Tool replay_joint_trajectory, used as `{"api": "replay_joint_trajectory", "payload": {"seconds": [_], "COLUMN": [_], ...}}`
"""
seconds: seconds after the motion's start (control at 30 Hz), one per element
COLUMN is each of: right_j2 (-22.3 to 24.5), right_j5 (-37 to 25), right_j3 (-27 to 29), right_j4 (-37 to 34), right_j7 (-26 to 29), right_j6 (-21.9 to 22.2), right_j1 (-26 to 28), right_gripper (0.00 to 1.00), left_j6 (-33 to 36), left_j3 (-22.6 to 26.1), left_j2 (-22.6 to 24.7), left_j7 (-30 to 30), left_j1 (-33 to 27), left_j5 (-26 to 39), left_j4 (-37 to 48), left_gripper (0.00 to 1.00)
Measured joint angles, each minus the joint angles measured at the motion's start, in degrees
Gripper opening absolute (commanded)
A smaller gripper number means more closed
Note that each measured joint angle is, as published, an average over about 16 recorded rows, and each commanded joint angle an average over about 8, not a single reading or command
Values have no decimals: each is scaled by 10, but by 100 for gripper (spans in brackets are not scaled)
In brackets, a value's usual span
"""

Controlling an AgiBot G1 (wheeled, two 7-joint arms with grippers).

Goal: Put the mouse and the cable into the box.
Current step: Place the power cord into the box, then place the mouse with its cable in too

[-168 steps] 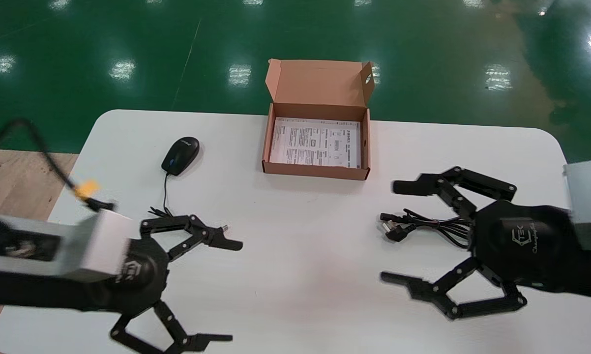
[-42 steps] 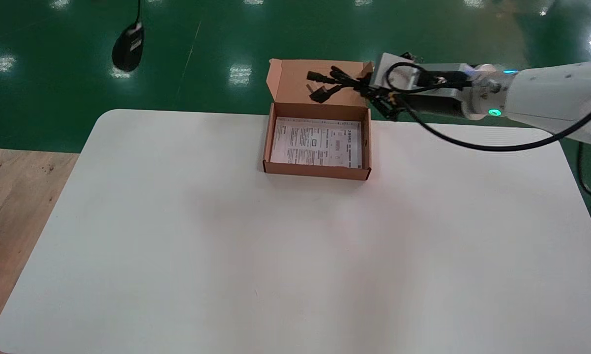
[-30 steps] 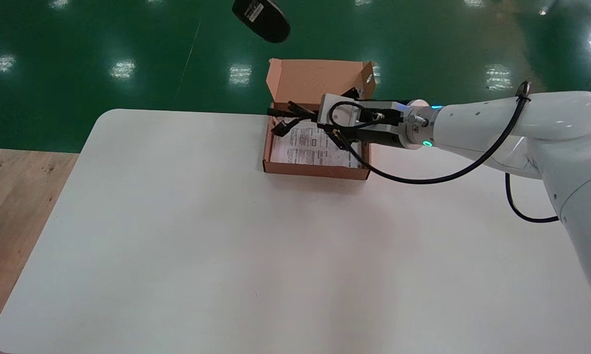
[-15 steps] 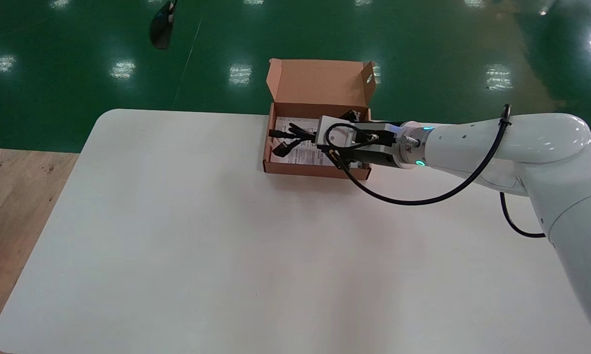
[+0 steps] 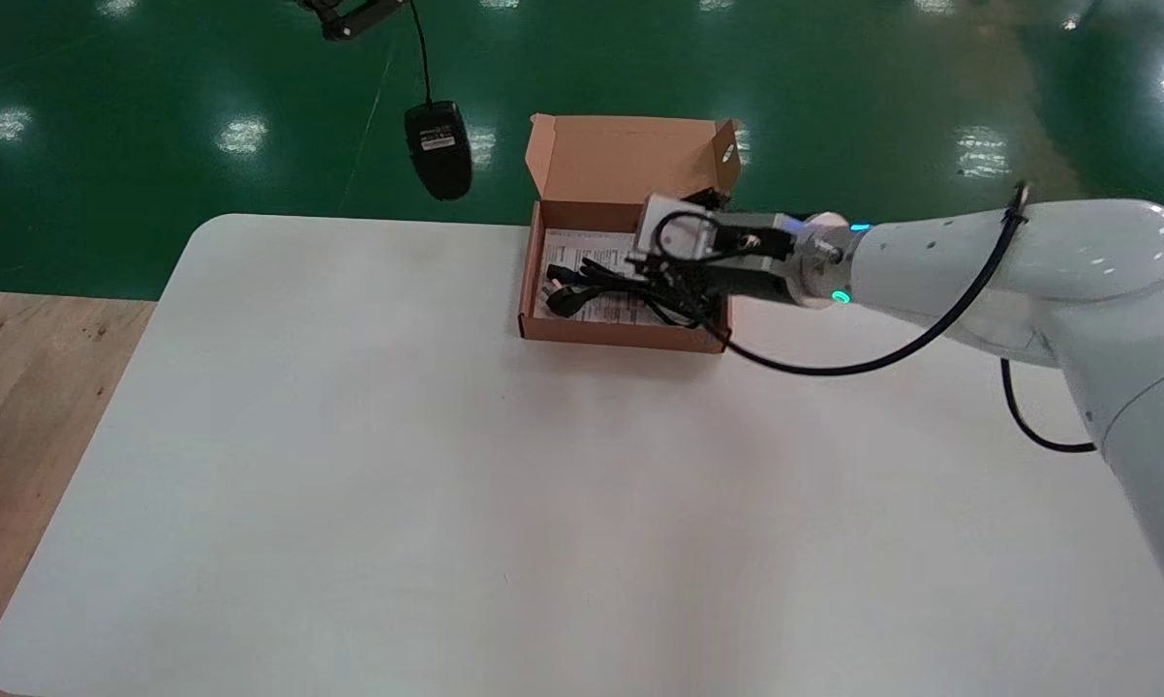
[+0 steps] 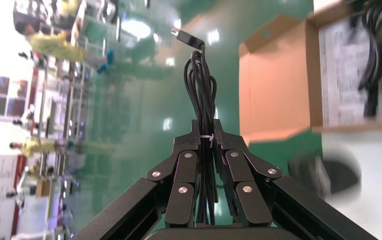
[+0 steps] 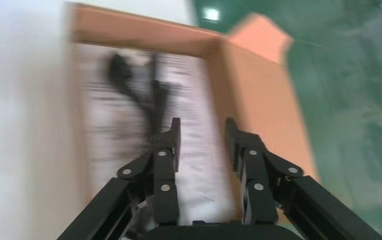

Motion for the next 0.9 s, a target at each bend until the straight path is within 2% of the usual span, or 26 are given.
{"api": "replay_joint_trajectory", "payload": {"seconds": [0.13, 0.33, 0.5, 0.7, 0.9], "right_j2": [33, 107, 174, 240, 285], "right_j5": [19, 43, 49, 38, 22], "right_j3": [8, 23, 28, 22, 11], "right_j4": [-13, -28, -30, -29, -22], "right_j7": [1, 0, 3, 12, 27], "right_j6": [-38, -121, -192, -238, -264], "right_j1": [26, 68, 99, 125, 139], "right_gripper": [100, 100, 100, 100, 100], "left_j6": [-3, -23, -31, -54, -93], "left_j3": [-12, -28, -27, 2, 55], "left_j2": [33, 85, 118, 139, 142], "left_j7": [40, 93, 105, 59, -46], "left_j1": [11, 44, 89, 151, 206], "left_j5": [-22, -54, -77, -107, -142], "left_j4": [41, 98, 102, 68, 25], "left_gripper": [0, 0, 0, 0, 0]}}
